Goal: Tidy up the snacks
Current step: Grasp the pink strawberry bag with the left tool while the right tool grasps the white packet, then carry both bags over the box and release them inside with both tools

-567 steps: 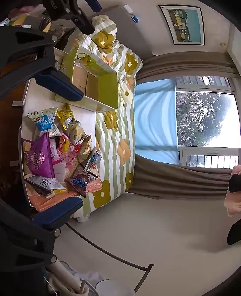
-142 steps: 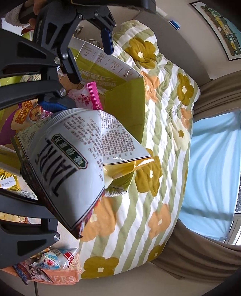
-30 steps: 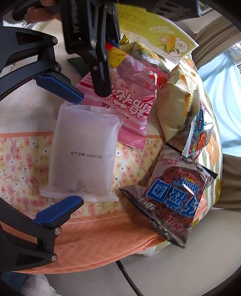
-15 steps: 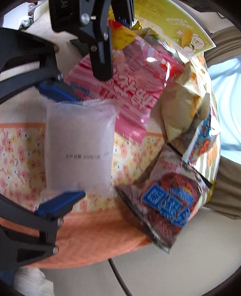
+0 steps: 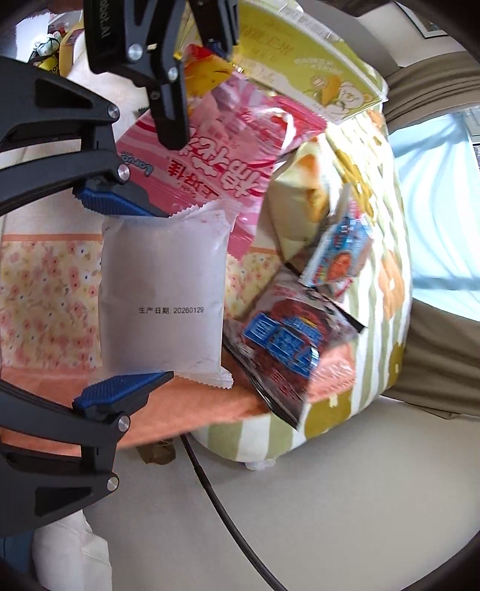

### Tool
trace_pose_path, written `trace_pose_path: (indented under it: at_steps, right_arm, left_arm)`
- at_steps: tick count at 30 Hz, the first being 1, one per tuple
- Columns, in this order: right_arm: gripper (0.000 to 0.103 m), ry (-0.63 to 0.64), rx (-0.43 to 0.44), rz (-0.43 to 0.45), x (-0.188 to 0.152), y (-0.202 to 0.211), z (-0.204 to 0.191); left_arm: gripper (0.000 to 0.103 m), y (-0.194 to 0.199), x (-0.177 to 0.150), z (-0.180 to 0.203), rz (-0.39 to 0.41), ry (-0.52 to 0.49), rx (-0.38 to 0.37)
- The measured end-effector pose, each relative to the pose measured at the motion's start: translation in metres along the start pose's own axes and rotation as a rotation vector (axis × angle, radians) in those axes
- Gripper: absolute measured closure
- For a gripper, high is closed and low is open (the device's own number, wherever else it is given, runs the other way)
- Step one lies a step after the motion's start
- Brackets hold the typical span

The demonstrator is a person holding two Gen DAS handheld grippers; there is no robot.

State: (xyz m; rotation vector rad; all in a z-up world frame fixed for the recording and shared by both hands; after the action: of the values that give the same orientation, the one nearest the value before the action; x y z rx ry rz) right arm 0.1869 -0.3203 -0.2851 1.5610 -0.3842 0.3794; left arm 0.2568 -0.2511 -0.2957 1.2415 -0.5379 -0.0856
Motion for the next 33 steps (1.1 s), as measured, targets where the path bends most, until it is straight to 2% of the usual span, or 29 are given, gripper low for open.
trace_pose_path:
  at_steps: [7,11,16,24,29,33]
  right_arm:
    - [0.035,0.033,0.031,0.059,0.017,0.046,-0.004]
    - [0.034,0.079,0.067,0.108,0.028,0.068,-0.011]
    - [0.034,0.139,0.141,0.156,0.048,0.085,-0.037]
    - [0.034,0.243,0.278,0.223,0.087,0.107,-0.119]
    - [0.034,0.298,0.323,0.245,0.106,0.113,-0.189]
    - [0.034,0.29,0.352,0.23,0.118,0.105,-0.242]
  left_arm:
    - [0.049,0.05,0.002,0.005,0.102,0.05,0.015]
    - [0.049,0.081,0.005,-0.01,0.171,0.117,0.055]
    - [0.049,0.125,0.003,-0.043,0.257,0.189,0.119]
    - [0.049,0.193,-0.012,-0.13,0.387,0.293,0.224]
    - [0.049,0.214,-0.017,-0.196,0.412,0.337,0.244]
    - [0.049,0.219,-0.02,-0.251,0.388,0.346,0.257]
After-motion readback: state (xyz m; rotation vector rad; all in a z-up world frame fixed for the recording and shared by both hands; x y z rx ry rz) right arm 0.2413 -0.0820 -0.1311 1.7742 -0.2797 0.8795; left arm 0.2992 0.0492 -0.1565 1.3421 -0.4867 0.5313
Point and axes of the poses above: each gripper's, at about its wrist camera, not at the fingertips, and y roughly against the way its jaws point, z to its right, x to its top, the point moved 7 cm from there along -y, roughly the way its jaws point, and after that the axes turned 3 degrees about x, right-handed, at the moved point
